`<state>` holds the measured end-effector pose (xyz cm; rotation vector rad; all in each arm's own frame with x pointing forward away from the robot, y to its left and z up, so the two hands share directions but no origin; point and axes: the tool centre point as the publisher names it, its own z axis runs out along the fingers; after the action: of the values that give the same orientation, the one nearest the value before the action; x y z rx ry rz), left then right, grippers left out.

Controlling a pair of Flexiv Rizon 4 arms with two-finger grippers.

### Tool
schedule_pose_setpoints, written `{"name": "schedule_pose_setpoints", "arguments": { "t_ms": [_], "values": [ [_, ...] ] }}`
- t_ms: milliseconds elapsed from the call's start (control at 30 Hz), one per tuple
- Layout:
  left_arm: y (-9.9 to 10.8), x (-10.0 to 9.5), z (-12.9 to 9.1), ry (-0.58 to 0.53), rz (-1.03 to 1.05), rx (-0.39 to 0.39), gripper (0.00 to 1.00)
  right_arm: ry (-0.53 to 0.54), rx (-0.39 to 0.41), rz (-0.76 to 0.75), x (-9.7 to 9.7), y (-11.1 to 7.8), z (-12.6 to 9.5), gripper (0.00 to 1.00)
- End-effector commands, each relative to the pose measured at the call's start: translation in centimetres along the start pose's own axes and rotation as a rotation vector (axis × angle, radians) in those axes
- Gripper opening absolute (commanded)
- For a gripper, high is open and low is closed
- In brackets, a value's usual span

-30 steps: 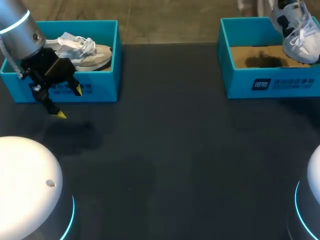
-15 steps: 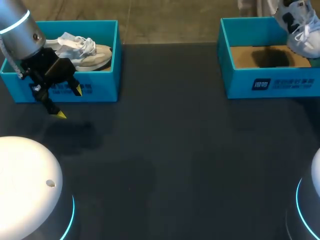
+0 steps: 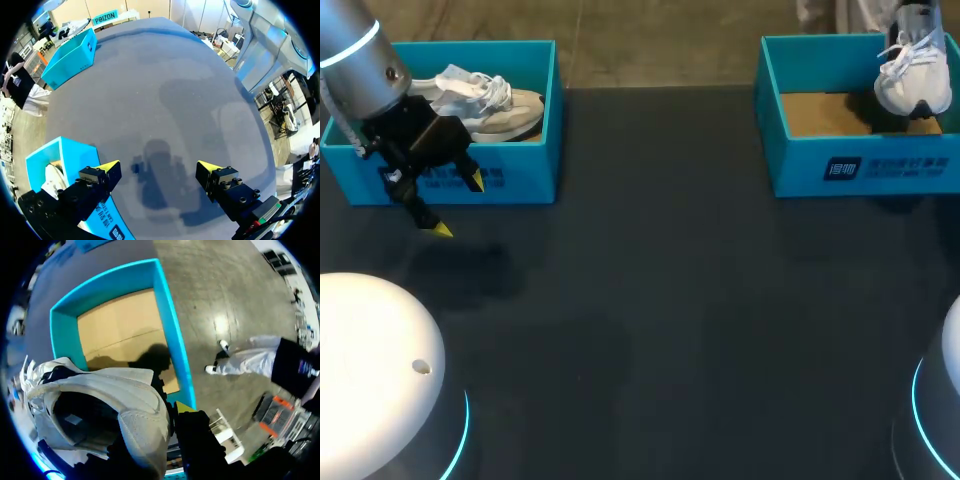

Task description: Take the shoe out of the shoebox, open the shoe tongue, remove and reinsert the insole, then place the shoe into the shoebox

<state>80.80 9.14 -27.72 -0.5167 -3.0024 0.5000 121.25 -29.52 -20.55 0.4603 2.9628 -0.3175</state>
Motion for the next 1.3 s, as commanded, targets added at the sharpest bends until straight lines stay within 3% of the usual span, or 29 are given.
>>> {"name": "schedule_pose_setpoints", "arguments": {
  "t_ms": [33, 333, 800, 1067, 1300],
  "values": [
    [0.0, 0.0, 0.0, 0.001, 0.0, -0.002, 1.0, 0.199, -0.042, 0.479, 0.0, -1.7, 0.3, 0.0],
    [0.0, 0.0, 0.0, 0.001, 0.0, -0.002, 1.0, 0.213, 0.004, 0.72, 3.7, -3.5, -0.4, 0.0],
    [0.0, 0.0, 0.0, 0.001, 0.0, -0.002, 1.0, 0.213, 0.004, 0.72, 3.7, -3.5, -0.4, 0.0],
    [0.0, 0.0, 0.0, 0.001, 0.0, -0.002, 1.0, 0.229, 0.016, 0.964, 5.3, -3.7, 0.5, 0.0],
    [0.0, 0.0, 0.0, 0.001, 0.0, -0.002, 1.0, 0.202, 0.003, 1.048, 7.1, -4.3, 1.3, 0.0]
  ]
}}
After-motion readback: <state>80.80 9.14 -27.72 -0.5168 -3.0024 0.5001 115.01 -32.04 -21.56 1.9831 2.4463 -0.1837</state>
